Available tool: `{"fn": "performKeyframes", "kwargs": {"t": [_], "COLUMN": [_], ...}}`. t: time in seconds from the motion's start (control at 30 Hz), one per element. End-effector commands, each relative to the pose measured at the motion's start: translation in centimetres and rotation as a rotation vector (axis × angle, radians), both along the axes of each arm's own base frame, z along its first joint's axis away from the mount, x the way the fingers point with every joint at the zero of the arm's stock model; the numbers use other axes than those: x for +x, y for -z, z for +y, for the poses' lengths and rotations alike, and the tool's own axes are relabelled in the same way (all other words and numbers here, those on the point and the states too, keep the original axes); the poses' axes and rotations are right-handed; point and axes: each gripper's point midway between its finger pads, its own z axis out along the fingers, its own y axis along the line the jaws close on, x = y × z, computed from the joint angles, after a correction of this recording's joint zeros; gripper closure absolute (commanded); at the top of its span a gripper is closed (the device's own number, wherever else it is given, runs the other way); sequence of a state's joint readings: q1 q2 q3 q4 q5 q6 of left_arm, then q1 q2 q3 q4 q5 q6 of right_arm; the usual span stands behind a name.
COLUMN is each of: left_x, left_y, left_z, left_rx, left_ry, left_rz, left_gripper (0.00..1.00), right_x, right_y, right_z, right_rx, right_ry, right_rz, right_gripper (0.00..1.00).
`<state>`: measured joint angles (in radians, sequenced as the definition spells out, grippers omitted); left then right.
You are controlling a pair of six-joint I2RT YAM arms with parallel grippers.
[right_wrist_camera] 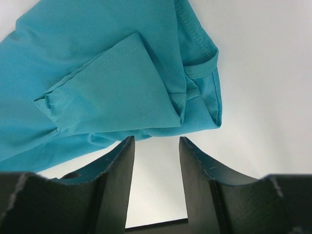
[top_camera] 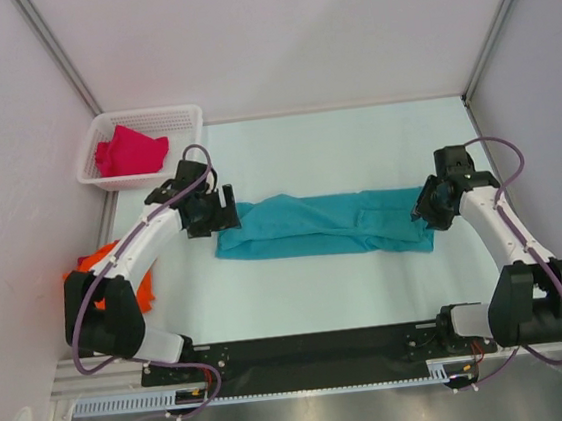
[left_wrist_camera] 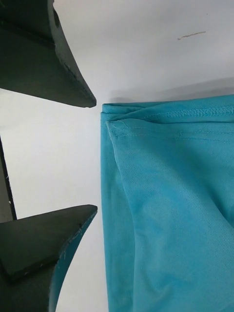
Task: Fold and stack the t-shirts
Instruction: Fold the other side of the tshirt into a rectangle
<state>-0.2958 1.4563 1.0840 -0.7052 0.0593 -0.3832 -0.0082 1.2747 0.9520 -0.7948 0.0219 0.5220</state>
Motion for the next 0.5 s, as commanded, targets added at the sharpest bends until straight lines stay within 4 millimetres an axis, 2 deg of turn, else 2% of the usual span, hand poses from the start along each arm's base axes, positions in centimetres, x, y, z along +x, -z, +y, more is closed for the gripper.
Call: {"fn": "performKeyframes", "kwargs": {"t": [0.0,0.1,0.13,0.2,0.3,0.37,0.4,0.47], "left_x": [0.4,0.8,1.0,1.6,2.2,2.4,2.5,2.8], "left_y": [-2.1,-2.2,-2.3,-2.2,-1.9,-1.8,-1.7,-1.5], "left_z": [-0.4,-0.7,-0.9,-1.4,-1.9,-2.1,-2.3,-2.5], "left_rx": [-0.021,-0.034,-0.04,-0.049,-0.051,-0.056,-0.064,-0.071], "left_ry": [0.015,0.014,0.015,0.023,0.035,0.039,0.044,0.047], "left_rz": [-0.071,-0.074,-0.076,-0.07,-0.06,-0.06,-0.059,-0.065], "left_gripper": [0.12,0.09,0.09,0.08,0.06,0.02,0.01,0.01], "right_x": [1.3,2.7,3.3,4.6,7.0,8.6,9.2,10.2], "right_y": [-0.5,-0.4,-0.6,-0.1,-0.4,-1.4,-0.8,-1.4], "right_z": [0.1,0.3,1.2,1.7,4.0,6.5,7.3,9.6], "right_rx": [-0.002,0.007,0.013,0.016,0.022,0.029,0.03,0.036], "right_ry": [-0.01,-0.006,-0.033,-0.041,-0.094,-0.154,-0.164,-0.211], "right_rz": [-0.027,-0.042,-0.051,-0.041,-0.046,-0.073,-0.054,-0.073], "right_gripper": [0.52,0.52,0.52,0.52,0.52,0.52,0.52,0.52]}}
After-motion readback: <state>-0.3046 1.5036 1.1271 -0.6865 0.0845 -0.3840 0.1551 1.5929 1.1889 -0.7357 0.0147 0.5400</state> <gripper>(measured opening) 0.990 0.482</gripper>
